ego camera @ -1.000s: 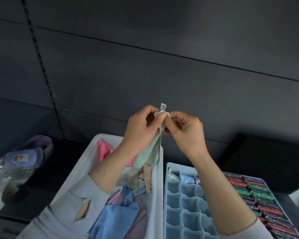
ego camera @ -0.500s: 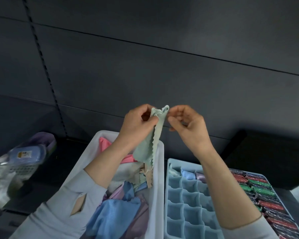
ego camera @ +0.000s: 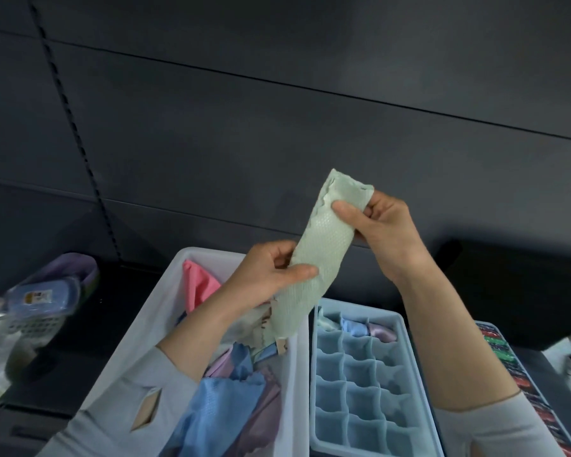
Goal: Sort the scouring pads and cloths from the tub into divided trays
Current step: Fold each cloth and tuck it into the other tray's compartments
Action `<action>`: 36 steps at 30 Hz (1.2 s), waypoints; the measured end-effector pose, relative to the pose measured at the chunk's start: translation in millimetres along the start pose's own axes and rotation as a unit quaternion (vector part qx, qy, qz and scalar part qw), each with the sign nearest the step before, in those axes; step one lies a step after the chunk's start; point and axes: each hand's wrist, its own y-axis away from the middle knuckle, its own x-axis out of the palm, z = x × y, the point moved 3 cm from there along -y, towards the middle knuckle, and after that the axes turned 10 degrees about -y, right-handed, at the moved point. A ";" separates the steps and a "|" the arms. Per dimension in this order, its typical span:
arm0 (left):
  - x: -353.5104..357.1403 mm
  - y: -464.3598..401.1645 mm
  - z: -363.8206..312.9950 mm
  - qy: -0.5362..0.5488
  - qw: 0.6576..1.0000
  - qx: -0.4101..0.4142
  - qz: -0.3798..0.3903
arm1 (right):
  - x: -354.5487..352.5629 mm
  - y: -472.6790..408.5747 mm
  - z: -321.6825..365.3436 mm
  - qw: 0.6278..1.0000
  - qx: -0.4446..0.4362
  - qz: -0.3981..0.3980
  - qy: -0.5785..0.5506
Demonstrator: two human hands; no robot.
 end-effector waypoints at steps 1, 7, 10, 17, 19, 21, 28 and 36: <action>3.8 2.2 2.6 0.011 1.000 -0.006 0.004 | -2.9 -1.6 1.6 1.000 -0.002 -0.025 -0.004; 15.7 1.9 9.2 0.098 0.994 -0.035 -0.029 | -9.3 1.6 -38.3 0.974 0.184 -0.119 0.050; 14.1 -0.5 9.5 0.109 0.991 -0.049 -0.054 | -7.0 16.2 -60.1 0.964 0.256 -0.067 0.003; 7.1 -9.8 8.6 0.096 0.989 -0.076 -0.088 | -7.3 19.3 -69.9 0.988 0.155 -0.024 0.009; 4.3 -12.6 1.8 0.103 0.989 -0.047 -0.097 | -7.5 14.8 -62.4 0.996 0.080 -0.023 0.027; -0.6 -14.1 -5.1 0.105 0.987 -0.028 -0.119 | -6.7 11.1 -52.9 0.999 0.014 -0.011 0.045; -7.5 -21.4 -8.8 0.098 0.985 -0.014 -0.142 | -0.6 8.3 -42.6 0.991 -0.026 0.030 0.131; -13.5 -28.7 -1.2 0.130 0.977 -0.058 -0.157 | 1.4 14.3 -51.9 0.995 0.019 0.067 0.067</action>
